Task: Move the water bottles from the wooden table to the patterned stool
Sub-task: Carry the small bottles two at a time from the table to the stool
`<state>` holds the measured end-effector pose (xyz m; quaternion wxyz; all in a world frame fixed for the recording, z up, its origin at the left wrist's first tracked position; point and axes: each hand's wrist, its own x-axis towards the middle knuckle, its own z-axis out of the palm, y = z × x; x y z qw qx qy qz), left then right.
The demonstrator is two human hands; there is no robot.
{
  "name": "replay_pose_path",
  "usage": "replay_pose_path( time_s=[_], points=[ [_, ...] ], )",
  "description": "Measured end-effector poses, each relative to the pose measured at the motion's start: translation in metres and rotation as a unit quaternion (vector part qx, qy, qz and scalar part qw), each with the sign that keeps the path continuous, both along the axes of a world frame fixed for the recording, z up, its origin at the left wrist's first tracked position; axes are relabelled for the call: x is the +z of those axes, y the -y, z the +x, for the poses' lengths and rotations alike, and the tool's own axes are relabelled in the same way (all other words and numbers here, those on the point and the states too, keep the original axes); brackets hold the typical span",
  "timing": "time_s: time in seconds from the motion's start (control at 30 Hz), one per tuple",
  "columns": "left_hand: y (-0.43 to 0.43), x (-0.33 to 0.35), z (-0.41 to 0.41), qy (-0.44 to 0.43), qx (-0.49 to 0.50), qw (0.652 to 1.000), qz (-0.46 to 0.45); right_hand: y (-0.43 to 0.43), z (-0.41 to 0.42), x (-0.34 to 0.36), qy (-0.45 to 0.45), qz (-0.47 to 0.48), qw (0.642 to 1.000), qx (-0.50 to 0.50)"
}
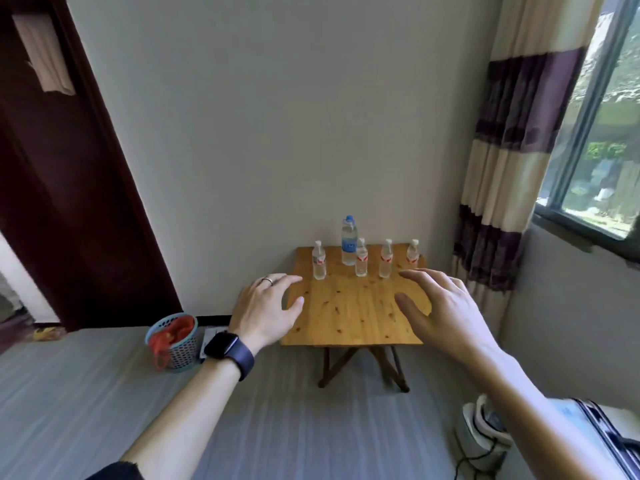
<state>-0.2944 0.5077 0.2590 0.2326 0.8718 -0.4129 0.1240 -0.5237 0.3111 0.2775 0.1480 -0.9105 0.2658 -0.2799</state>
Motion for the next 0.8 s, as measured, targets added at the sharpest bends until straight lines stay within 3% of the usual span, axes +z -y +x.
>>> replay_pose_path(
  time_s=[0.33, 0.8],
  points=[
    [0.125, -0.069, 0.153, -0.088, 0.006, 0.995, 0.042, 0.135, 0.163, -0.056, -0.071, 0.029, 0.997, 0.016],
    [0.322, -0.149, 0.347, -0.208, -0.027, 0.972, 0.105, 0.309, 0.344, -0.147, -0.174, 0.131, 0.975, -0.045]
  ],
)
